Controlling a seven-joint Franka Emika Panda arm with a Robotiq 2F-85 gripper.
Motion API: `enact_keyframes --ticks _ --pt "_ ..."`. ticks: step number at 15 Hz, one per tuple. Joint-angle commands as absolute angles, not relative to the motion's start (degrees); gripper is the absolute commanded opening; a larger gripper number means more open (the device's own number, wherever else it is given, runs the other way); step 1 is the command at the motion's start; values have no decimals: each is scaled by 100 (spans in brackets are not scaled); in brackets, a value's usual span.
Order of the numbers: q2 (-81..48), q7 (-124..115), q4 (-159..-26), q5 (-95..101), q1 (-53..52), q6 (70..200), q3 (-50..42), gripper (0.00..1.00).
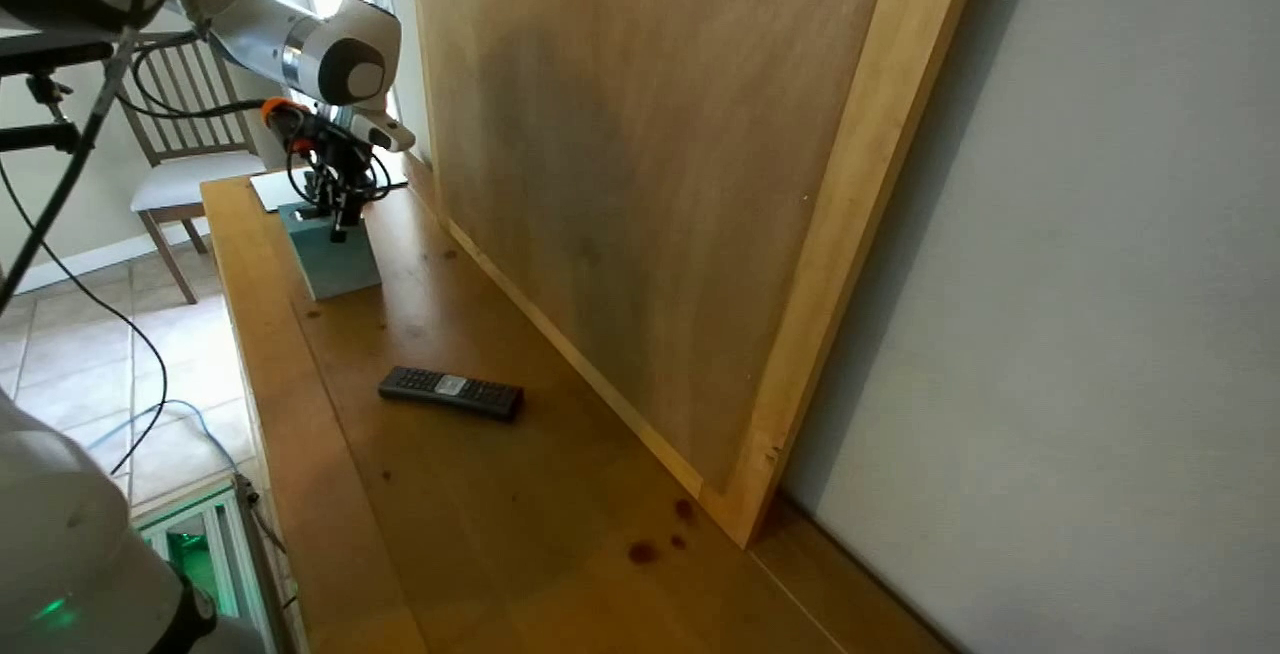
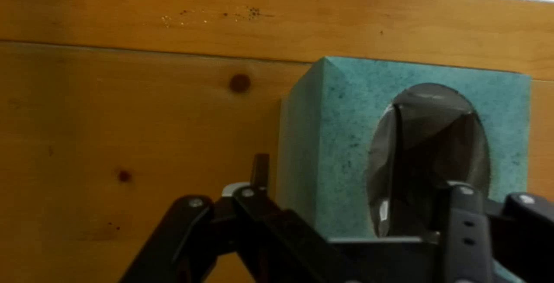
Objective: Shift the tissue box to the right end of the counter
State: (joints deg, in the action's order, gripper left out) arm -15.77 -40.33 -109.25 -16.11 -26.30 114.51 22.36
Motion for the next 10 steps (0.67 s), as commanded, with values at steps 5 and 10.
enact_keyframes --ticks 5,10 --pt "-1488 -4134 -10897 -1605 -2670 11493 2060 19" --pt "-378 -4378 -11799 -1927 -2403 11874 1919 0"
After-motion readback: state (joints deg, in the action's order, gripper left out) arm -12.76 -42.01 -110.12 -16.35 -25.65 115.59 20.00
